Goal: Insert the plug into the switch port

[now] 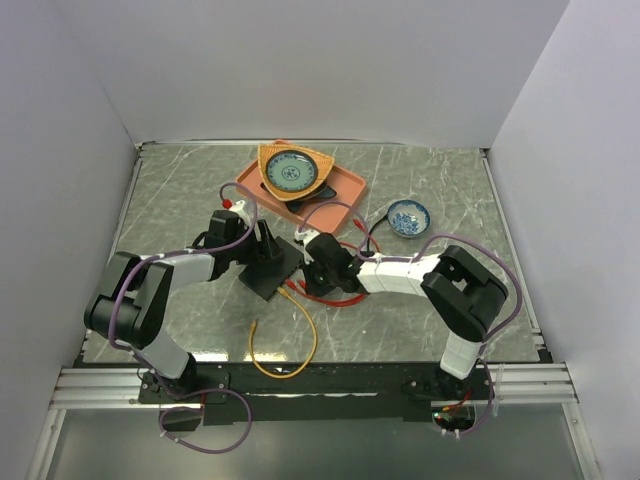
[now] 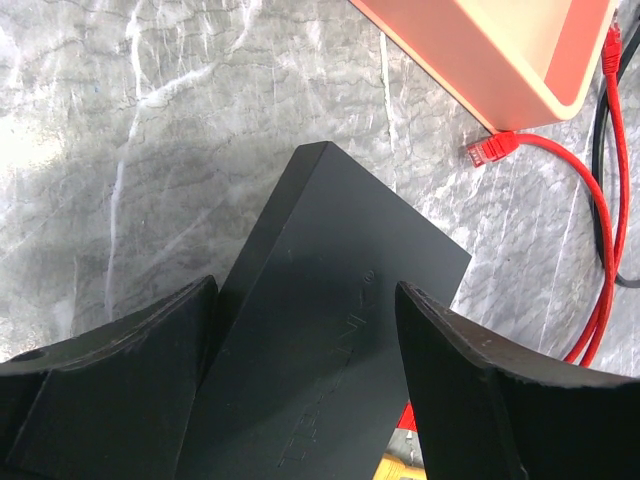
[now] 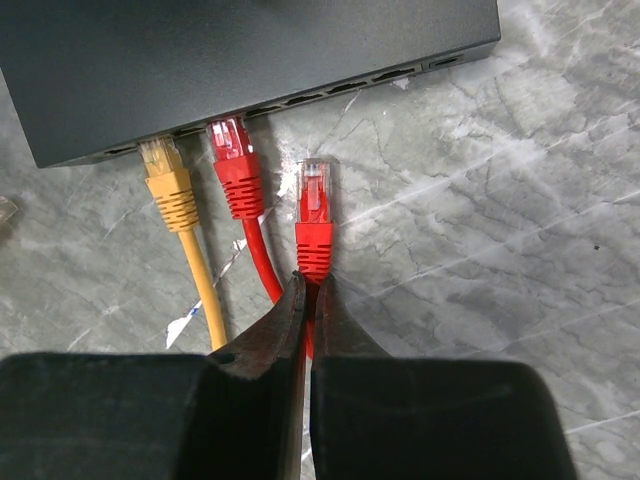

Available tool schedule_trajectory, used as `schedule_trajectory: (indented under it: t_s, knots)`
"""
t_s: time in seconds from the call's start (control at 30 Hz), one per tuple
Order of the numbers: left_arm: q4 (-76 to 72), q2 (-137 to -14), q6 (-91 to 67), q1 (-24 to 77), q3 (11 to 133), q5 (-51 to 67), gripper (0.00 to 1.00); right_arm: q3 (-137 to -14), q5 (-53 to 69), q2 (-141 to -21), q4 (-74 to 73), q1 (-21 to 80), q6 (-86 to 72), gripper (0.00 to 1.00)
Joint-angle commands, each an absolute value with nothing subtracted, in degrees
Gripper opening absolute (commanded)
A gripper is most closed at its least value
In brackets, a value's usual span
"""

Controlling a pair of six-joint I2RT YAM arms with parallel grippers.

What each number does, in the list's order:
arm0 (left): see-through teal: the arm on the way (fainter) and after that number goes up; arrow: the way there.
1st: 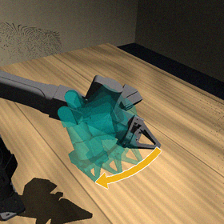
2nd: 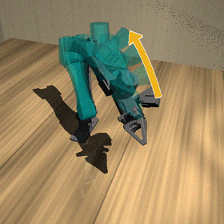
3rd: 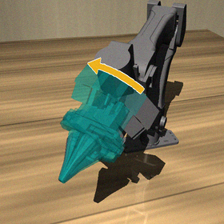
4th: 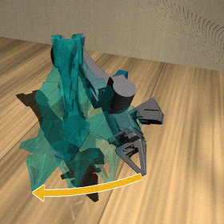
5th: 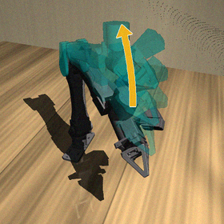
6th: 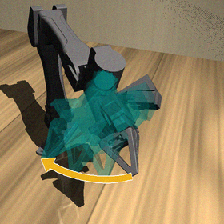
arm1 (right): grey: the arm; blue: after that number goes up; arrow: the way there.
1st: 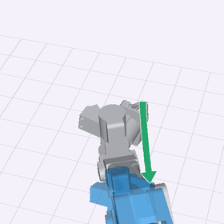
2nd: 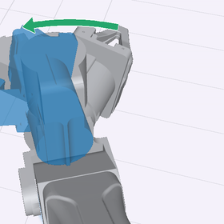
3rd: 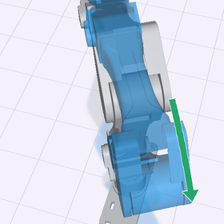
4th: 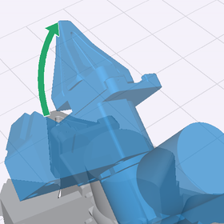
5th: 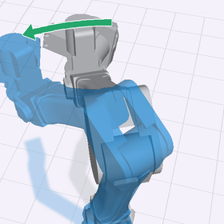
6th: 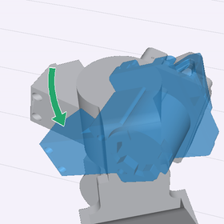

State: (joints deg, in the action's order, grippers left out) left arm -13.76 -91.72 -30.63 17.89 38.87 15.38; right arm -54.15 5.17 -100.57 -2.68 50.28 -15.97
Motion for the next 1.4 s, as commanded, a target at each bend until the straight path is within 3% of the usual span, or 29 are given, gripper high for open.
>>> schedule_trajectory:
  t_s: [0.0,1.37]
  knots:
    - [-12.66,-93.25,-30.06,17.93,38.5,16.96,0.78,-56.86,5.01,-101.77,-0.97,50.98,-16.96,0.0]
    - [-13.1,-94.31,-29.62,17.84,38.76,18.98,0.74,-61.43,0.18,-100.73,-2.2,51.15,-14.85,0.0]
